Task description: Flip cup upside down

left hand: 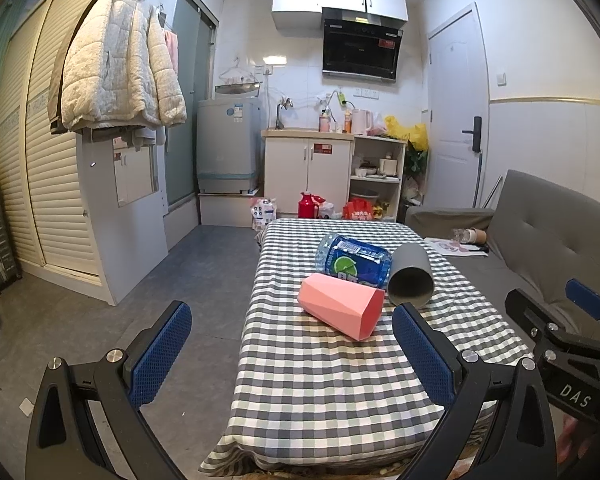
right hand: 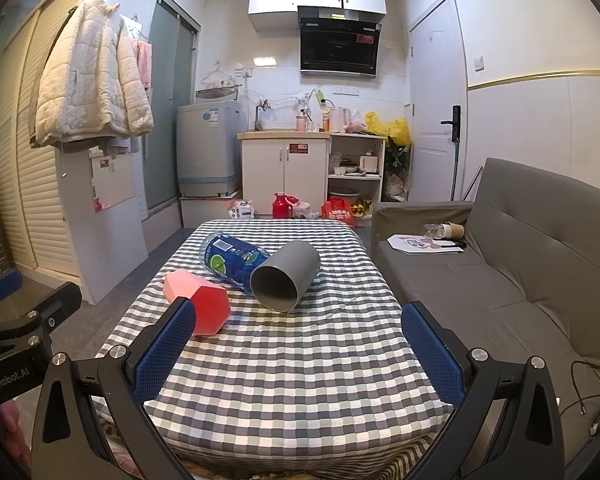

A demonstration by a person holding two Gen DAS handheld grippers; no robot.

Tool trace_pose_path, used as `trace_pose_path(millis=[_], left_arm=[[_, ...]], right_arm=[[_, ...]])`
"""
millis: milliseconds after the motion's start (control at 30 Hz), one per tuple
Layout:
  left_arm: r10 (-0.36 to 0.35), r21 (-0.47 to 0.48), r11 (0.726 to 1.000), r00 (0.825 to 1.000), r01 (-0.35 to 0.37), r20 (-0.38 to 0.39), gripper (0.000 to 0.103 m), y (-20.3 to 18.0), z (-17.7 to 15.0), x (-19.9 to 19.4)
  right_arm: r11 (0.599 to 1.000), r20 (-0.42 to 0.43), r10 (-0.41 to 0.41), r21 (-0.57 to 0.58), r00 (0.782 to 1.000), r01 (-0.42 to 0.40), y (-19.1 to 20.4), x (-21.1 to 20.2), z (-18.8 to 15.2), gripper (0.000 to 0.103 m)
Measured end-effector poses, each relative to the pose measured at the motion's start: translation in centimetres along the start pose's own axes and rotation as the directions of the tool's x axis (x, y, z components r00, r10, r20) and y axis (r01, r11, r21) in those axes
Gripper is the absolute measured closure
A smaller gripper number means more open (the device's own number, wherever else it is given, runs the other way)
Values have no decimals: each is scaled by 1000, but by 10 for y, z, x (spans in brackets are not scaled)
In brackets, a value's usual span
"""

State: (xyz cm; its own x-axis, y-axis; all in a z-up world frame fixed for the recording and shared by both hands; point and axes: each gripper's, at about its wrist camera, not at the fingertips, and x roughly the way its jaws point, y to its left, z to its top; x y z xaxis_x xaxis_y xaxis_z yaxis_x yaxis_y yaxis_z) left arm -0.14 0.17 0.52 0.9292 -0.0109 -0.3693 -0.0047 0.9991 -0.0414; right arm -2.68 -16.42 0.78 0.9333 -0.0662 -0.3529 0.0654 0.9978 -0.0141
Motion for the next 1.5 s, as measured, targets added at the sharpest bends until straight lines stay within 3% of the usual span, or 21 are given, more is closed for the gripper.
trace_pose_path(millis=[167, 333, 500, 700, 867, 1000, 1067, 1233, 1367, 1500], left_arm=[[0, 13, 1000, 999, 0, -50, 0, -3, 10, 11], [9, 29, 1000, 984, -4, -179, 0, -4, 18, 43], [9, -29, 999, 978, -15, -211, 0, 9, 28, 72], [63, -15, 998, 972, -68, -225, 0, 20, 35, 116], [129, 35, 992, 957, -124, -260, 0, 25, 28, 146], [126, 22, 992, 948, -125, -293, 0, 35, 19, 158], [123, 13, 992, 943, -125, -310, 0, 39, 15, 162], [107, -9, 993, 933, -117, -344, 0, 45, 7, 167], [114, 5, 993, 929, -120, -353, 0, 43, 5, 166], [119, 10, 992, 928, -124, -353, 0, 40, 9, 158]], right_arm=[[1000, -17, 14, -22, 1000, -14, 12, 7, 8, 0], [1000, -106, 10, -21, 994, -12, 11, 36, 20, 0], [1000, -160, 7, 19, 987, -4, 1, 71, 33, 0], [999, -208, -9, 31, 978, 16, -2, 125, 51, 0], [999, -289, -28, 30, 957, 38, 2, 185, 58, 0], [997, -382, -5, 73, 924, 36, 3, 225, 47, 2], [997, -411, -4, 74, 912, 37, 4, 237, 39, 8], [991, -444, 56, 132, 894, 3, 1, 253, 24, 12], [987, -460, 112, 155, 881, -45, 2, 254, 20, 26], [987, -479, 125, 153, 869, -57, 3, 247, 20, 27]])
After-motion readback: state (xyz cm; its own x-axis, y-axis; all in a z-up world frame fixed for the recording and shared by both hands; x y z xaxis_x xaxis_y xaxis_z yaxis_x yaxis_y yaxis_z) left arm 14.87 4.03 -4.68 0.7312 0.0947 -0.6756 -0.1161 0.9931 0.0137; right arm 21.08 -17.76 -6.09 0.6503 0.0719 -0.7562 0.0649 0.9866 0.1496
